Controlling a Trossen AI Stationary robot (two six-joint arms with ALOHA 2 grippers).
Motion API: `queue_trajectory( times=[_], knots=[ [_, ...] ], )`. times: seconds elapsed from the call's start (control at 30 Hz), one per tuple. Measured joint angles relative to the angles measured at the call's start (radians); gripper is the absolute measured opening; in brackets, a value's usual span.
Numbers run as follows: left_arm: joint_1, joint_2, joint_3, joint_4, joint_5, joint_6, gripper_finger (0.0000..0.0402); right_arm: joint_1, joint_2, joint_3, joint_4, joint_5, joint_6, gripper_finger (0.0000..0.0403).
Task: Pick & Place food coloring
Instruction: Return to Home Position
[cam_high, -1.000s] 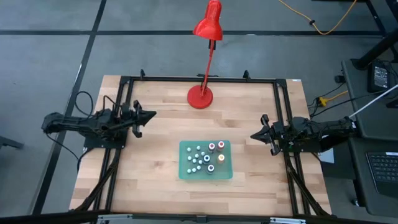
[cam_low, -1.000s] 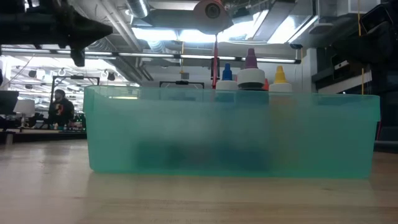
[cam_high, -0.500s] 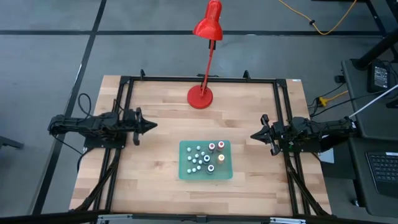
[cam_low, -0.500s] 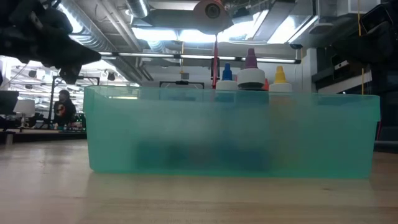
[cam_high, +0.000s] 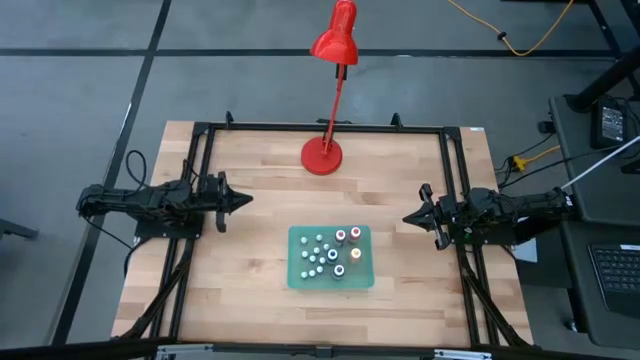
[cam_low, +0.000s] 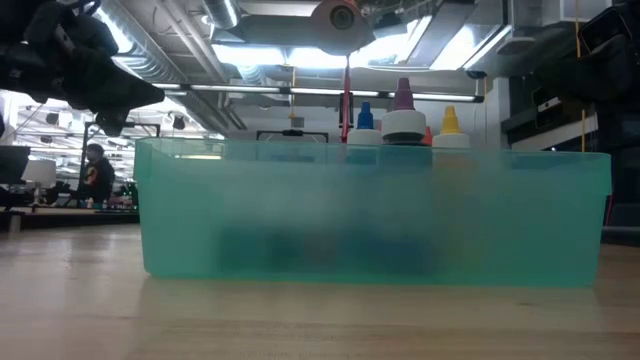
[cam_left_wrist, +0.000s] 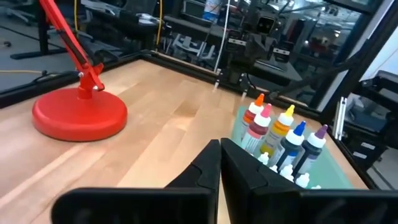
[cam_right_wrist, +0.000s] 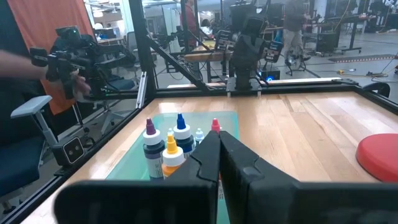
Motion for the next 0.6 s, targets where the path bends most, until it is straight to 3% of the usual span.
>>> queue_trajectory(
  times=[0.6],
  knots=[
    [0.000, 0.000, 0.000, 0.008, 0.012, -0.013, 0.0011, 0.000, 0.000, 0.000, 0.000, 0.000, 0.000, 0.0012]
  ],
)
